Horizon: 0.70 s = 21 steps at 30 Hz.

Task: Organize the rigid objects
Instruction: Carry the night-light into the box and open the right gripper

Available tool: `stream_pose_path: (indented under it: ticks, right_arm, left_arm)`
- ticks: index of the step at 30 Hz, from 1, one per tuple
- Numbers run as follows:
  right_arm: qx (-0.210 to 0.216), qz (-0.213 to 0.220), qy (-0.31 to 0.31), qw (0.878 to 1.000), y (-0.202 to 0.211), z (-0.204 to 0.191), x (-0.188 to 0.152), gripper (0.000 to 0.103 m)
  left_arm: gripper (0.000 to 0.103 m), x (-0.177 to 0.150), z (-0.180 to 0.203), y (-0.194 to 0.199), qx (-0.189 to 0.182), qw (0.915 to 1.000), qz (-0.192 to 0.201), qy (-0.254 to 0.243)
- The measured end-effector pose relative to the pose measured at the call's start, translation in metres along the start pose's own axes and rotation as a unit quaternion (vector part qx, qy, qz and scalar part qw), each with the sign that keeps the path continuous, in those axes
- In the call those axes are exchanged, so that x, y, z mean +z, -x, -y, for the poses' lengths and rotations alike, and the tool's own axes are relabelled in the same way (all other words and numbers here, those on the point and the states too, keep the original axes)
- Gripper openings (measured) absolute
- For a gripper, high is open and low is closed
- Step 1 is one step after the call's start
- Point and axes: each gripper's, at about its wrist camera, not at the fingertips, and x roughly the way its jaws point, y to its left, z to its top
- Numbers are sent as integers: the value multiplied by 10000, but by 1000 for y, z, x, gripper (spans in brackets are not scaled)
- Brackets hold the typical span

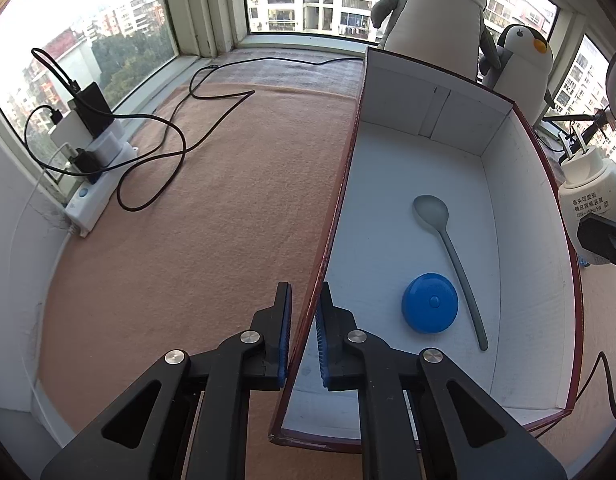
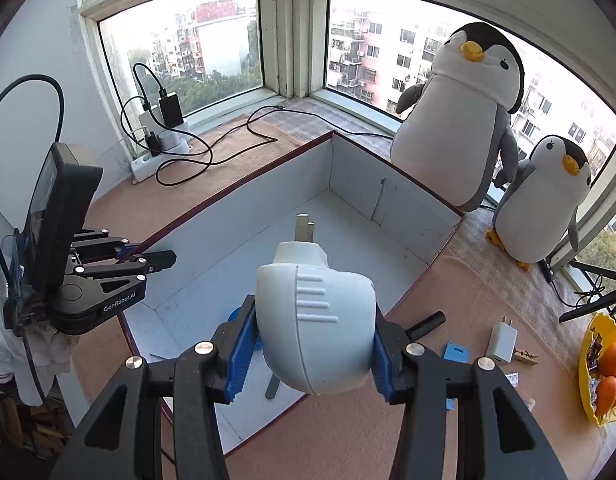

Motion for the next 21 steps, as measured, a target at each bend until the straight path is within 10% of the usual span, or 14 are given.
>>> stream_pose_path:
  ticks: [18,21]
  right_arm:
    - [126,-265,187,9994,-28,-15,0,46]
    - [119,-216,384,9990,-26,-23,0,65]
  left_arm:
    - [9,0,-1,0,44,10000,7,-25]
    - [8,0,-1,-1,62,10000,12,-31]
